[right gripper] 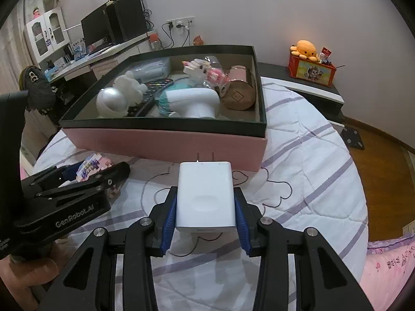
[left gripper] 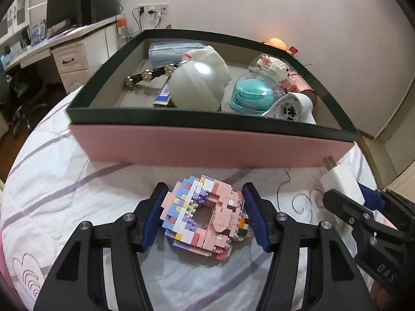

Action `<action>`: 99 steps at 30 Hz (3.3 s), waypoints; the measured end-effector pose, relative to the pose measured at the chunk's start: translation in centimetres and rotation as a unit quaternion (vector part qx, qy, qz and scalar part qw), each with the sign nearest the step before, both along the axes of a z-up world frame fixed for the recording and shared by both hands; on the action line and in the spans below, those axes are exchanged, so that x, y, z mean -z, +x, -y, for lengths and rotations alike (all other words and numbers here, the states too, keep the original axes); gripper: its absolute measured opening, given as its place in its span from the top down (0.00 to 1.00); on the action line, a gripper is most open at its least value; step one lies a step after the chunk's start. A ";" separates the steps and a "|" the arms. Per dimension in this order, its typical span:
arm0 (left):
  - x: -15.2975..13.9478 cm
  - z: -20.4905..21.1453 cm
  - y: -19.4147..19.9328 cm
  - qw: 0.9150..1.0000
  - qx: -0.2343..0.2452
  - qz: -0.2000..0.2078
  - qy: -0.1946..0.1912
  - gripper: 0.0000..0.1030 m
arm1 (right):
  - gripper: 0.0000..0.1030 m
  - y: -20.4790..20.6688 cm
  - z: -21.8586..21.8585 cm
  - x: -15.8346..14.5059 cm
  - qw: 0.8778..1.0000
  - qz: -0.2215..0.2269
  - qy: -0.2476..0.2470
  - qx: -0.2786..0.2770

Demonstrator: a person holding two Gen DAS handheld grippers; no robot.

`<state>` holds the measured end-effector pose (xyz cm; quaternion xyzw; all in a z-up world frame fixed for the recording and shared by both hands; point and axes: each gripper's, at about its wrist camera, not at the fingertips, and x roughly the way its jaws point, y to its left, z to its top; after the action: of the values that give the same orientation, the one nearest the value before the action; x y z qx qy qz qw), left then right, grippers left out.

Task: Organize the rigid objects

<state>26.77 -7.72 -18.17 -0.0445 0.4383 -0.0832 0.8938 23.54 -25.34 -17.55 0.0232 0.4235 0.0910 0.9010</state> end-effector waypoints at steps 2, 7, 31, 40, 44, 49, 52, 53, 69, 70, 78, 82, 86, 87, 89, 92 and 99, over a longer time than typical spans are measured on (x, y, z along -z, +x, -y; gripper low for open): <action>-0.4 -0.6 -0.8 1.000 -0.003 0.005 0.001 0.42 | 0.60 -0.3 -0.3 -0.3 1.000 0.003 0.000 -0.004; -2.0 -2.1 -2.0 1.000 -0.010 0.020 0.003 0.42 | 0.60 -0.8 -1.3 -1.3 1.000 0.013 0.004 -0.013; -9.9 -3.4 6.3 0.994 -0.001 0.112 0.010 0.42 | 0.60 9.3 -3.5 -7.6 0.996 0.073 -0.007 -0.043; -6.8 -3.0 11.9 0.997 0.001 0.080 0.009 0.42 | 0.60 14.5 -4.6 -5.0 0.997 0.048 -0.026 -0.052; -5.5 -2.8 13.1 0.998 0.004 0.067 0.010 0.42 | 0.60 15.2 -5.2 -4.3 0.996 0.051 -0.047 -0.051; -4.9 -2.9 13.7 0.998 -0.001 0.059 0.013 0.41 | 0.60 15.5 -5.8 -4.1 0.995 0.056 -0.071 -0.053; -5.2 -2.9 13.4 0.998 -0.005 0.057 0.021 0.32 | 0.54 15.3 -6.2 -4.0 0.993 0.060 -0.078 -0.057; -5.3 -3.0 13.2 0.998 -0.009 0.061 0.030 0.30 | 0.50 15.2 -6.1 -4.0 0.994 0.061 -0.078 -0.055; -11.0 -5.7 5.8 0.991 -0.038 0.125 0.027 0.00 | 0.00 10.8 -3.7 -7.0 0.997 0.076 -0.020 -0.014; -11.4 -5.6 5.2 0.991 -0.040 0.128 0.030 0.00 | 0.00 10.3 -3.7 -7.3 0.997 0.077 -0.021 -0.007; -14.7 -6.2 -3.3 0.983 -0.053 0.168 0.050 0.00 | 0.00 3.3 -2.8 -10.3 0.993 0.114 -0.001 0.025; -15.3 -6.4 -7.3 0.980 -0.057 0.180 0.061 0.00 | 0.00 -0.6 -2.1 -11.1 0.991 0.124 0.007 0.040; -15.5 -6.6 -11.0 0.981 -0.054 0.180 0.059 0.00 | 0.00 -5.2 -1.4 -11.9 0.989 0.137 0.018 0.057; -15.5 -6.5 -12.0 0.980 -0.054 0.181 0.058 0.00 | 0.00 -6.1 -1.2 -12.1 0.988 0.140 0.022 0.060; -15.4 -6.4 -13.8 0.981 -0.049 0.183 0.050 0.00 | 0.00 -8.4 -0.9 -12.6 0.986 0.147 0.029 0.066; -15.4 -6.1 -15.8 0.981 -0.045 0.182 0.048 0.00 | 0.00 -11.1 -0.7 -13.2 0.985 0.158 0.028 0.069; -14.4 -5.7 -20.0 0.984 -0.042 0.170 0.036 0.00 | 0.00 -17.2 -1.1 -13.5 0.982 0.171 0.036 0.072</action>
<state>6.78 -1.97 -3.78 -0.0159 0.2803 -0.0357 0.9591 6.32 -24.28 -4.01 0.0704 0.2570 0.0436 0.9629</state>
